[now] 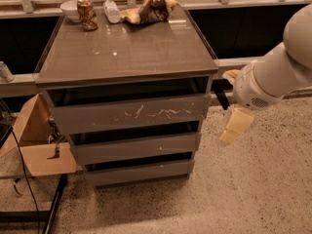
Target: Open top drawer
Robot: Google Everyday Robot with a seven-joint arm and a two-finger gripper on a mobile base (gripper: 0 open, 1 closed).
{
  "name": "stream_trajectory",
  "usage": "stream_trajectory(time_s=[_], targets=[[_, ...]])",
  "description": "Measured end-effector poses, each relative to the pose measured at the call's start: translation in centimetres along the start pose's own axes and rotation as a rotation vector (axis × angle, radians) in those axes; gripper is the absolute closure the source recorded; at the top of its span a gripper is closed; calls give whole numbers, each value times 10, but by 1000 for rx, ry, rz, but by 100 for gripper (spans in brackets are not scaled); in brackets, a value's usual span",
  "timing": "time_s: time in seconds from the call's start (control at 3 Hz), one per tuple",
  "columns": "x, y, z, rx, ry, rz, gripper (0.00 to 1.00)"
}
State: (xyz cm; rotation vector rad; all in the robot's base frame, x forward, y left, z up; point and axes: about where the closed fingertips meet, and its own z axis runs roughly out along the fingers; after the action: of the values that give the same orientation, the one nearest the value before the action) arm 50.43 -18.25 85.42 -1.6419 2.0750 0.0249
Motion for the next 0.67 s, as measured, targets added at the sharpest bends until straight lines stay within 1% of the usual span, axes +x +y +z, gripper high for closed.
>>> stream_trajectory(time_s=[0.33, 0.67], targets=[[1, -4, 31, -14, -15, -1, 0], [6, -10, 60, -35, -16, 16, 0]])
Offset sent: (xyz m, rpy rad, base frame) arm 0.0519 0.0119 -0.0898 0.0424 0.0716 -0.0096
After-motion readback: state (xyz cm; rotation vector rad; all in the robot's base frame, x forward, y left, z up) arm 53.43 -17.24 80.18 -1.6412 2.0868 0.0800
